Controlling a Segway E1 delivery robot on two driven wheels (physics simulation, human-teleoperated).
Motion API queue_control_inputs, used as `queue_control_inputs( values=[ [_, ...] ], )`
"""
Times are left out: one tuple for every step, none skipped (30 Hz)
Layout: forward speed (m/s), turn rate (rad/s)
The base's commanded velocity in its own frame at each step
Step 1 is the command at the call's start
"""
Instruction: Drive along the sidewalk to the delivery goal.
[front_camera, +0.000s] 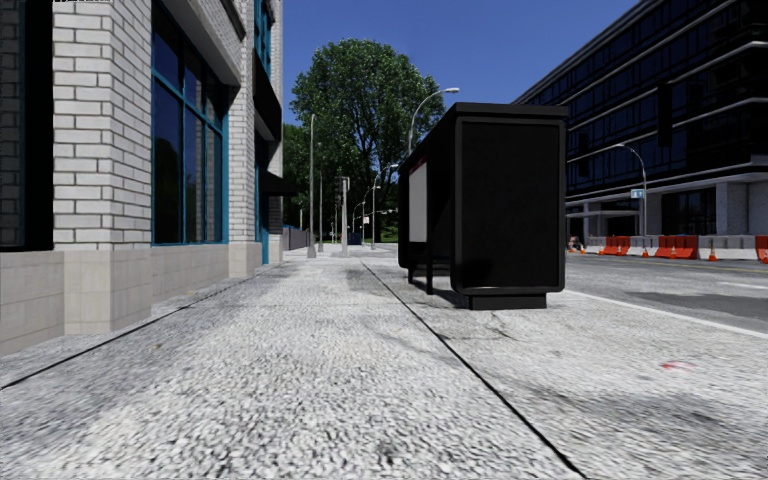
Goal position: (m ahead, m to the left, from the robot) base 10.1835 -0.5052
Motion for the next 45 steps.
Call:
queue_control_inputs(
  values=[
    [2.00,0.00],
    [1.90,0.00],
    [1.82,0.00],
    [1.82,0.00],
    [1.91,0.00],
    [1.93,0.00],
    [1.85,0.13],
    [1.85,0.13],
    [1.60,0.00],
    [1.50,0.00],
    [1.43,0.00],
    [1.43,0.00],
    [1.36,0.00],
    [1.17,0.00],
    [1.17,0.00],
    [1.10,0.00],
    [1.08,0.00],
    [1.08,0.37],
    [1.08,0.37],
    [1.08,0.47],
    [1.08,0.63],
    [1.08,0.63],
    [1.07,0.67],
    [1.07,0.67],
    [0.99,0.67],
    [0.99,0.67],
    [0.87,0.67],
    [0.82,0.67],
    [0.81,0.00],
    [0.81,0.00],
    [0.83,0.00],
    [0.94,0.00],
    [0.94,0.00],
    [1.08,0.00],
    [1.28,0.00],
    [1.38,0.00],
    [1.38,0.00],
    [1.41,0.00],
    [1.44,0.00],
    [1.44,0.00],
    [1.45,0.00],
    [1.50,0.00],
    [1.50,0.00],
    [1.54,0.00],
    [1.59,0.00]
  ],
)
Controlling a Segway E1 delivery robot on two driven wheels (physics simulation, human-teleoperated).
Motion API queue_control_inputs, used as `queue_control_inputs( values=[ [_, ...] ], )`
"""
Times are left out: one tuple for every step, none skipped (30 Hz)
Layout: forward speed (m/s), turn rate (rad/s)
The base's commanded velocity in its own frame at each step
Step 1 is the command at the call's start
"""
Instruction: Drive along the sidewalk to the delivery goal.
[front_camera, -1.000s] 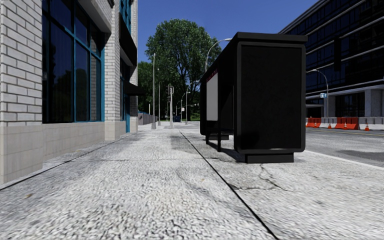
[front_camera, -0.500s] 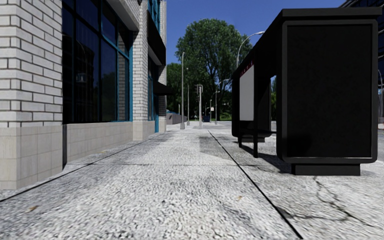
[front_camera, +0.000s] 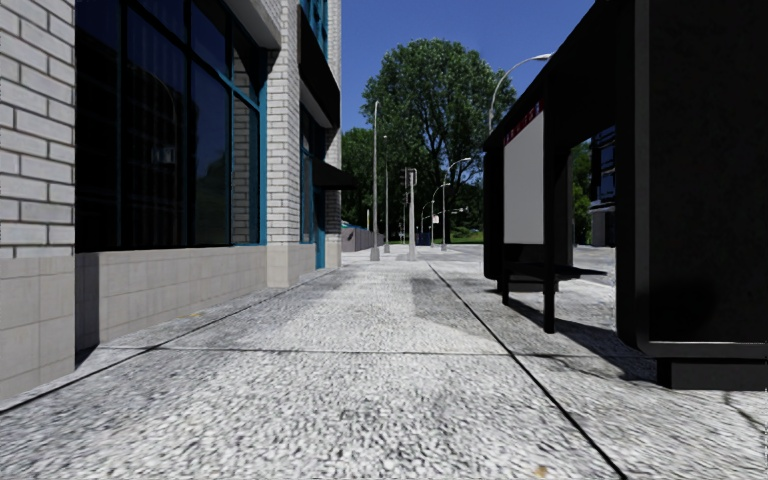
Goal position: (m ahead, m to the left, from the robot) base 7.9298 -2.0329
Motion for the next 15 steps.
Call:
queue_control_inputs(
  values=[
    [1.66,0.00],
    [1.66,0.00],
    [1.69,0.00],
    [1.70,0.00],
    [1.70,0.00],
    [1.70,0.00],
    [1.70,0.00],
    [1.70,0.11],
    [1.70,0.11],
    [1.70,0.19],
    [1.70,0.23],
    [1.70,0.24],
    [1.70,0.24],
    [1.70,0.24],
    [1.70,0.24]
  ],
)
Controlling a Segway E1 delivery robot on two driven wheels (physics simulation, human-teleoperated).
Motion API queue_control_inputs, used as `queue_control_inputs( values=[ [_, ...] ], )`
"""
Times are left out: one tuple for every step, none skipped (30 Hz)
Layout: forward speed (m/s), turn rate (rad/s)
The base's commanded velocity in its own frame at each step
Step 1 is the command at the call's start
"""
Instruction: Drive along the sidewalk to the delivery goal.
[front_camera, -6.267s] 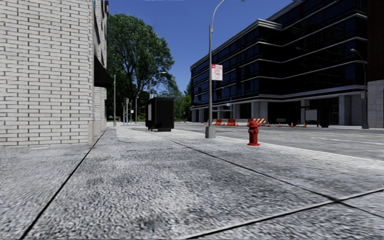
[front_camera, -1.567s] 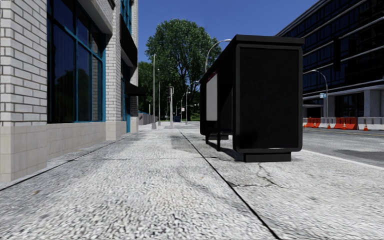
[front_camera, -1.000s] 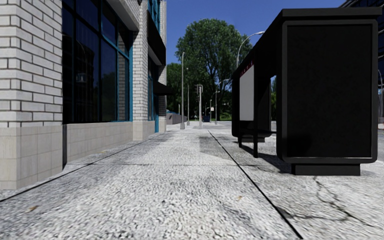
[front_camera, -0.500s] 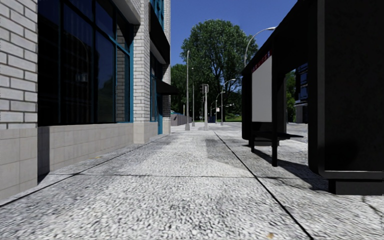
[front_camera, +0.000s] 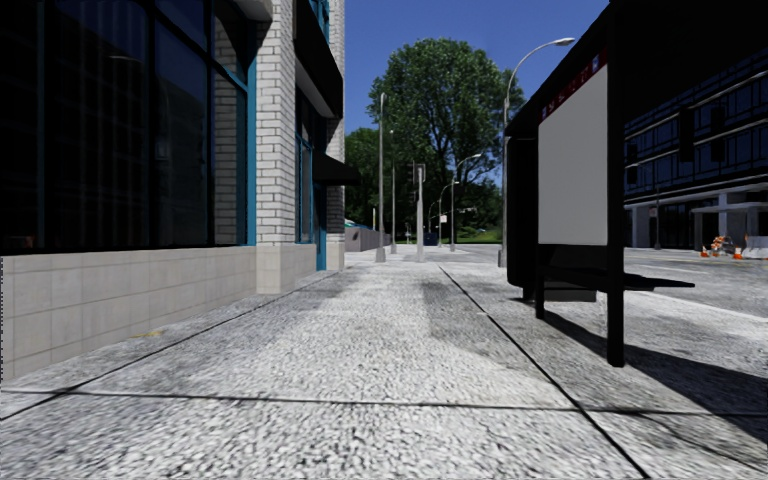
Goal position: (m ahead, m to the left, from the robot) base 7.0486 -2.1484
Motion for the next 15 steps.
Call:
queue_control_inputs(
  values=[
    [1.70,0.24],
    [1.70,0.24],
    [1.70,0.24],
    [1.70,0.00],
    [1.70,0.00],
    [1.70,0.00],
    [1.70,0.00],
    [1.70,0.00],
    [1.70,0.00],
    [1.70,0.00],
    [1.70,0.00],
    [1.70,0.00],
    [1.70,0.00],
    [1.70,0.00],
    [1.72,0.00]
  ],
)
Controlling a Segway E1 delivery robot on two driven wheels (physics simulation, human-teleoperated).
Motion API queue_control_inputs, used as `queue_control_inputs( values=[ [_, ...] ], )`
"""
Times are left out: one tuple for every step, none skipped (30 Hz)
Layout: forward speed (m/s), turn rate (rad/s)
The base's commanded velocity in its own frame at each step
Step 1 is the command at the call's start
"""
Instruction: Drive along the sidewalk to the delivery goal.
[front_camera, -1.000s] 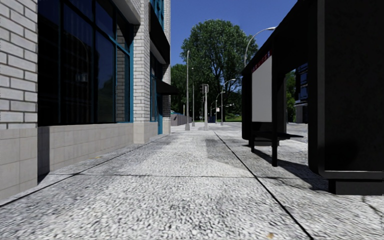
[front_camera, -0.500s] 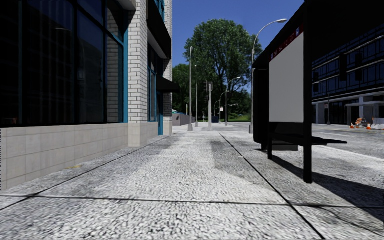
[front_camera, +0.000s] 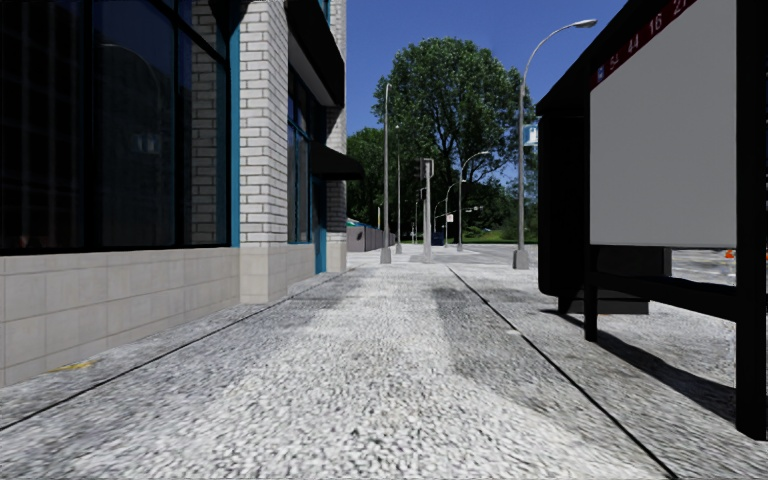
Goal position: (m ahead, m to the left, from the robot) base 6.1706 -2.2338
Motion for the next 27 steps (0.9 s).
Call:
queue_control_inputs(
  values=[
    [1.72,0.00],
    [1.74,0.00],
    [1.75,0.00],
    [1.75,0.00],
    [1.75,0.00],
    [1.75,0.00],
    [1.75,0.00],
    [1.75,0.00],
    [1.75,0.00],
    [1.75,0.00],
    [1.76,0.00],
    [1.76,0.00],
    [1.77,0.00],
    [1.80,0.00],
    [1.80,0.00],
    [1.80,0.00],
    [1.80,0.00],
    [1.80,0.00],
    [1.80,0.00],
    [1.78,0.00],
    [1.76,0.00],
    [1.74,0.00],
    [1.74,0.00],
    [1.67,0.00],
    [1.58,-0.11],
    [1.58,-0.11],
    [1.50,-0.21]
  ],
)
